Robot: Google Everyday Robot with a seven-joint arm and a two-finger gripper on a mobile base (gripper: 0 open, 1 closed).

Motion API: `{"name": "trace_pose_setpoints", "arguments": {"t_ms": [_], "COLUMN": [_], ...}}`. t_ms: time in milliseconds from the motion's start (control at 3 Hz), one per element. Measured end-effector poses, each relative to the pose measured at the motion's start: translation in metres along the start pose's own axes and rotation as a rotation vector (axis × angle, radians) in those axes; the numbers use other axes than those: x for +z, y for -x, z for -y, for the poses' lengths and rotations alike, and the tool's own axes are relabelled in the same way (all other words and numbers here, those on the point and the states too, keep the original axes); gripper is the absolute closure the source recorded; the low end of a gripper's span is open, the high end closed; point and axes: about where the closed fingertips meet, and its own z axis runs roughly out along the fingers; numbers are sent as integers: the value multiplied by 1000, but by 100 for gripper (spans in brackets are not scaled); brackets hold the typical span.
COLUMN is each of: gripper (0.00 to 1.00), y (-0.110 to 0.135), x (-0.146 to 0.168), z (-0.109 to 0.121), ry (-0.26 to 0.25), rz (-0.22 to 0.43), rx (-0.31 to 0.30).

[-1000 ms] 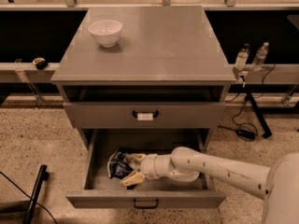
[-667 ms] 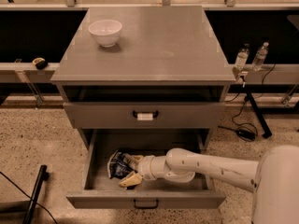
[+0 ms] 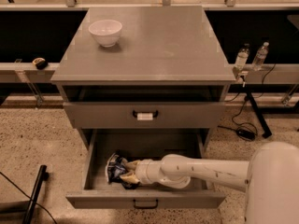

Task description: Pick blue chip bag from middle drawer and place on counter

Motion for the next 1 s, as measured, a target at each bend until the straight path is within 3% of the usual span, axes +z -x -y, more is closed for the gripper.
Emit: {"name": "trace_pose_setpoints", "arguments": {"t_ms": [333, 667, 1000], "gripper": [84, 100, 100], "y": [1, 20, 62], "x": [-2, -25, -78], "z": [0, -5, -27], "ry": [-10, 8, 66], "rz": [32, 131, 241], "rx": [-7, -25, -102]}}
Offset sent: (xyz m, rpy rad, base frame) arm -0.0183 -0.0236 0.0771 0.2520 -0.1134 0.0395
